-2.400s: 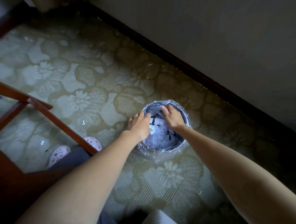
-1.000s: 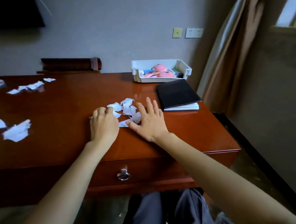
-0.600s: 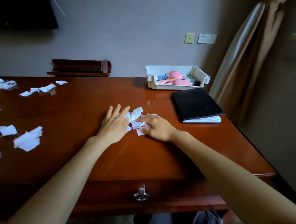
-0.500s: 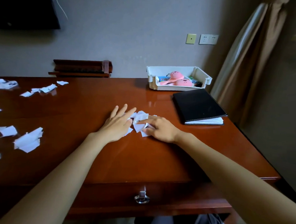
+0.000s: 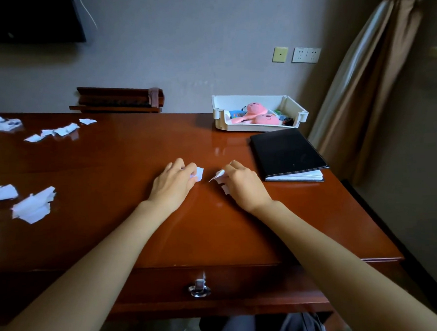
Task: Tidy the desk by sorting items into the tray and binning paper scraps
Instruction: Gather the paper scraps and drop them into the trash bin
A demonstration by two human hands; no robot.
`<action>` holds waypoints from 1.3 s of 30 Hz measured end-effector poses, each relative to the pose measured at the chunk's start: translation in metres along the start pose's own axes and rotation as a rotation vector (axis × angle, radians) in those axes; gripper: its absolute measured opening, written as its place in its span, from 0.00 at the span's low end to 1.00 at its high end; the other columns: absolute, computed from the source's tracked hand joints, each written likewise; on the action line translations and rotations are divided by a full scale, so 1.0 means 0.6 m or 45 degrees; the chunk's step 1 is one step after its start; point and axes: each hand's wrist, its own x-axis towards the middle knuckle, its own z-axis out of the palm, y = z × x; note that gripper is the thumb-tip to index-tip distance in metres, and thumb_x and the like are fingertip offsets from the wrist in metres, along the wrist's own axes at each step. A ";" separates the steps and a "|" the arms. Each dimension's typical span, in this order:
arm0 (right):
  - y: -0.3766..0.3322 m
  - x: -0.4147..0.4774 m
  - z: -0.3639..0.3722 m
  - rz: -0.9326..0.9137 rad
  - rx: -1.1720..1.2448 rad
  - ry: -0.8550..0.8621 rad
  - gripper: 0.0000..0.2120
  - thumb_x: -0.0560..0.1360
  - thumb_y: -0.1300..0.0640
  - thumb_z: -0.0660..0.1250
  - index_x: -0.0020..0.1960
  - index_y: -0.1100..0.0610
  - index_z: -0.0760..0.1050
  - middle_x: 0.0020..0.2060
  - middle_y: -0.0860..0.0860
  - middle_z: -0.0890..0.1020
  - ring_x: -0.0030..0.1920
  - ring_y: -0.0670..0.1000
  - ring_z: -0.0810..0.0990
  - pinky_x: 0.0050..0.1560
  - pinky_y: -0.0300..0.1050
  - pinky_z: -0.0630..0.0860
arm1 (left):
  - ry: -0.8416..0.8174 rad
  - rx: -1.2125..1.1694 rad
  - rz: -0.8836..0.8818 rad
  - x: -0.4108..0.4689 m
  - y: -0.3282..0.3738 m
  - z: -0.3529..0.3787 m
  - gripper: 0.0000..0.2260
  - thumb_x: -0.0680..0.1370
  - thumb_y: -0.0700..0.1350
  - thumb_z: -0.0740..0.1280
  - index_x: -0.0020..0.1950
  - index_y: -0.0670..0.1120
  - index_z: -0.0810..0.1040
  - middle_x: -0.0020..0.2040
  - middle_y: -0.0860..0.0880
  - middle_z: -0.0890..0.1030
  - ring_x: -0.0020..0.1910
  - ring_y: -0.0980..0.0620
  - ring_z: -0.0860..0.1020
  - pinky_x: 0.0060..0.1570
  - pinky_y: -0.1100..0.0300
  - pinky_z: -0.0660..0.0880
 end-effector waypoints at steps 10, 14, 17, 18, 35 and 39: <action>0.022 -0.002 -0.007 0.384 0.435 0.185 0.05 0.77 0.65 0.61 0.48 0.66 0.75 0.47 0.57 0.79 0.46 0.53 0.78 0.44 0.31 0.75 | 0.205 -0.274 -0.212 -0.008 0.009 -0.014 0.09 0.81 0.41 0.59 0.53 0.37 0.75 0.53 0.40 0.76 0.51 0.39 0.78 0.42 0.53 0.72; 0.025 -0.012 -0.031 0.475 0.586 0.269 0.06 0.77 0.64 0.61 0.43 0.63 0.74 0.36 0.55 0.76 0.36 0.50 0.73 0.29 0.24 0.68 | 0.280 -0.417 -0.245 -0.003 0.019 -0.021 0.11 0.80 0.42 0.61 0.55 0.36 0.76 0.55 0.39 0.78 0.52 0.41 0.78 0.46 0.52 0.77; 0.025 -0.015 -0.052 0.523 0.732 0.337 0.05 0.77 0.63 0.61 0.45 0.58 0.74 0.29 0.46 0.72 0.30 0.42 0.71 0.26 0.23 0.67 | 0.371 -0.604 -0.285 0.006 0.024 -0.035 0.10 0.80 0.41 0.61 0.51 0.34 0.77 0.52 0.38 0.78 0.46 0.47 0.74 0.40 0.57 0.69; 0.027 -0.015 -0.058 0.550 0.746 0.351 0.04 0.76 0.62 0.61 0.43 0.57 0.73 0.28 0.44 0.72 0.29 0.41 0.70 0.26 0.23 0.67 | 0.402 -0.650 -0.287 0.008 0.028 -0.040 0.10 0.79 0.41 0.61 0.50 0.34 0.77 0.52 0.38 0.78 0.44 0.49 0.72 0.40 0.60 0.66; 0.182 -0.225 -0.190 0.843 0.662 0.703 0.08 0.74 0.61 0.64 0.44 0.67 0.77 0.34 0.55 0.76 0.38 0.49 0.71 0.37 0.44 0.69 | 0.214 -1.165 0.105 -0.030 0.368 -0.048 0.08 0.76 0.40 0.67 0.43 0.36 0.80 0.44 0.42 0.83 0.47 0.46 0.78 0.44 0.62 0.65; 0.242 -0.344 -0.230 0.926 0.622 0.744 0.08 0.76 0.63 0.62 0.45 0.55 0.79 0.38 0.46 0.79 0.38 0.42 0.76 0.37 0.26 0.71 | 0.067 -1.254 0.268 -0.061 0.508 -0.021 0.08 0.76 0.41 0.67 0.42 0.36 0.80 0.42 0.42 0.82 0.43 0.50 0.75 0.37 0.66 0.60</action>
